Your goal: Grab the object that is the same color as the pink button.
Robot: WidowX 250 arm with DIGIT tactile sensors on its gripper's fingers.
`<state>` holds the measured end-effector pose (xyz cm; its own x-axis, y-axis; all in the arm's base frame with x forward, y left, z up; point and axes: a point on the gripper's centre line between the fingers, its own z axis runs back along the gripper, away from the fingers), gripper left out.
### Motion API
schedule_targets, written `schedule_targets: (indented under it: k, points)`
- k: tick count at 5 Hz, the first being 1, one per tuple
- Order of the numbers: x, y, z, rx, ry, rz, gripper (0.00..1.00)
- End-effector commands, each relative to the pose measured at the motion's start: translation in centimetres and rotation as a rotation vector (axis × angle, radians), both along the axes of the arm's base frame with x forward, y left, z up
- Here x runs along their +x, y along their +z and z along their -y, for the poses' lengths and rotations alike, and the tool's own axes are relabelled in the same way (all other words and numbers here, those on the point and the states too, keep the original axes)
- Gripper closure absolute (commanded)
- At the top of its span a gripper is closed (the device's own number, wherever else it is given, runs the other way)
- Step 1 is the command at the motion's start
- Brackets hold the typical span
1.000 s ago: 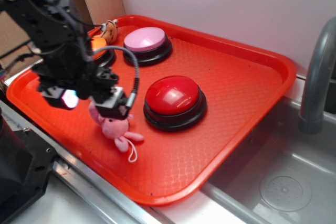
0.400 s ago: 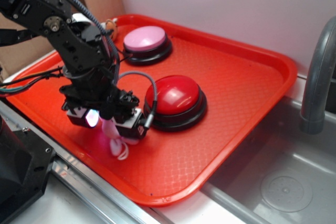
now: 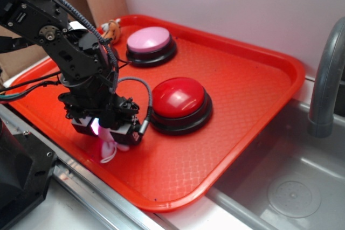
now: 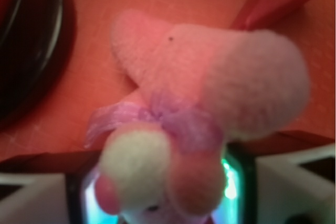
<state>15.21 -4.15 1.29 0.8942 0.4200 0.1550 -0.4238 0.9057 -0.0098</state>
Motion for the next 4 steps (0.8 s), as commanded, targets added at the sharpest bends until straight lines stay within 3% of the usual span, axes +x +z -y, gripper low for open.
schedule_targets:
  k: [1, 2, 3, 4]
  points:
    - [1.6, 5.6, -2.7, 0.041, -0.105, 0.003, 1.00]
    - [3.6, 9.8, -4.9, 0.107, -0.171, -0.053, 1.00]
    - [5.6, 13.7, -6.9, 0.096, -0.232, -0.118, 1.00]
    - [6.7, 16.2, -8.3, 0.081, -0.213, -0.115, 1.00]
